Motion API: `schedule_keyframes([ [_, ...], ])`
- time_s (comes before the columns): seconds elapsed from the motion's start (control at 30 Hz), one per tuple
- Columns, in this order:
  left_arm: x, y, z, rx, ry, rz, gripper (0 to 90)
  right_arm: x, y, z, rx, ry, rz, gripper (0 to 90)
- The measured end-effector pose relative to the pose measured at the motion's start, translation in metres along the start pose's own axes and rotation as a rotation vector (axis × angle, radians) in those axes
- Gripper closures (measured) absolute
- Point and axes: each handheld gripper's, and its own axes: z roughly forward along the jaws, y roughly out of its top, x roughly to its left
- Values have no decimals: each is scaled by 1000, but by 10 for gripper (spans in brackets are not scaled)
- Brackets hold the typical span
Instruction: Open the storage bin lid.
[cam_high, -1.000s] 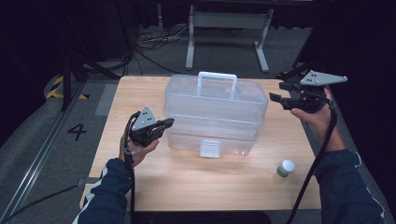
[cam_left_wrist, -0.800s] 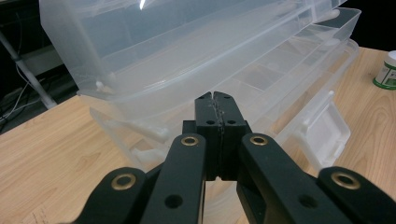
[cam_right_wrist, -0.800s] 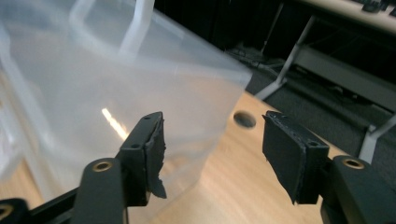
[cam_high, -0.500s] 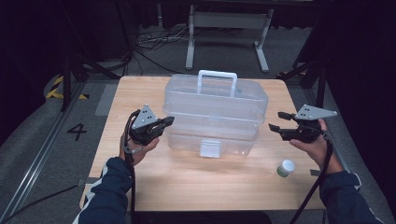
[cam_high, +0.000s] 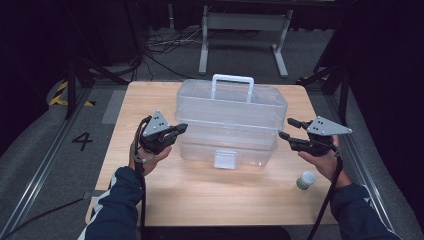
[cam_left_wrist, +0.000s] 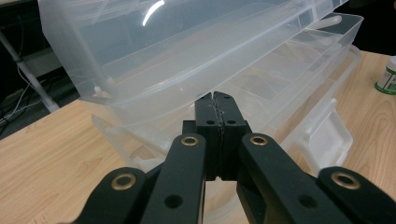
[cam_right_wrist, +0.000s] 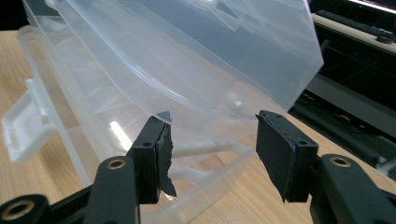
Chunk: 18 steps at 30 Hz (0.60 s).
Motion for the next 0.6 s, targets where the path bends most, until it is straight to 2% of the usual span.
schedule_keyframes([
  [0.1, 0, 0, 0, 0, 0, 0, 900, 1, 0, 1, 3, -8, -2, 466],
  [0.4, 4, 2, -2, -9, 10, -6, 900, 2, 4, 0, -31, -32, -11, 532],
  [0.6, 5, -3, -2, 13, -1, -9, 899, 4, 9, 0, -69, -72, -9, 617],
])
